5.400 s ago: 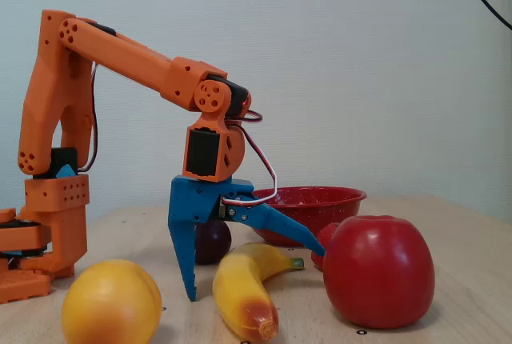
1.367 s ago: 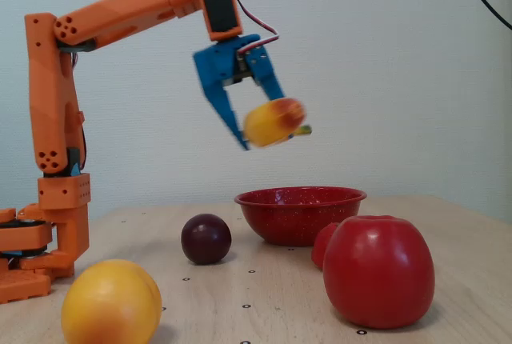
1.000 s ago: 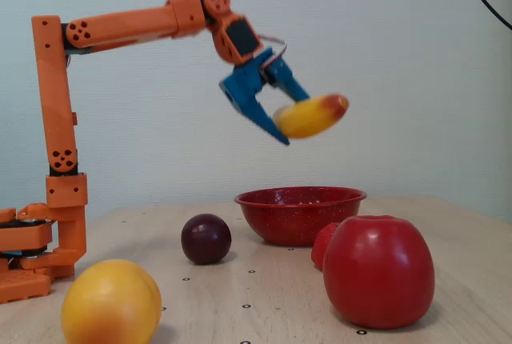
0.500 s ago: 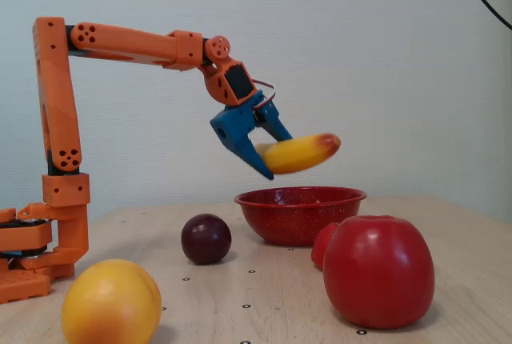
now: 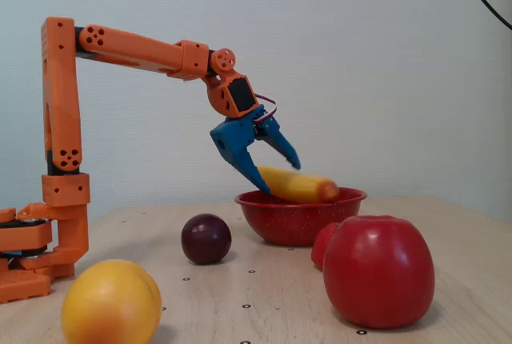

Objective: Put the banana in the red bowl.

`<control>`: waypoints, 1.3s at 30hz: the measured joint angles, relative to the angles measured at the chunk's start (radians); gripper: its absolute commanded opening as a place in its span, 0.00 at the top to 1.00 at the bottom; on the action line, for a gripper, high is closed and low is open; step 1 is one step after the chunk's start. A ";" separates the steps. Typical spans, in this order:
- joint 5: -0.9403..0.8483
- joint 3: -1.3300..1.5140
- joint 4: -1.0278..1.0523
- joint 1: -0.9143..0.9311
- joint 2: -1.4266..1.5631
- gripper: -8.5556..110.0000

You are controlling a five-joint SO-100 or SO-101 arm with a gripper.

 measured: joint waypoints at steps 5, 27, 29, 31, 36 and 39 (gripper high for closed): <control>-0.012 0.000 0.002 -0.009 0.015 0.91; -0.032 0.523 -0.028 -0.350 0.759 0.93; -0.009 0.640 -0.049 -0.379 0.839 0.93; -0.008 0.752 -0.084 -0.425 0.904 0.93; 0.009 1.009 -0.201 -0.457 1.101 0.93; 0.014 1.169 -0.261 -0.477 1.232 0.93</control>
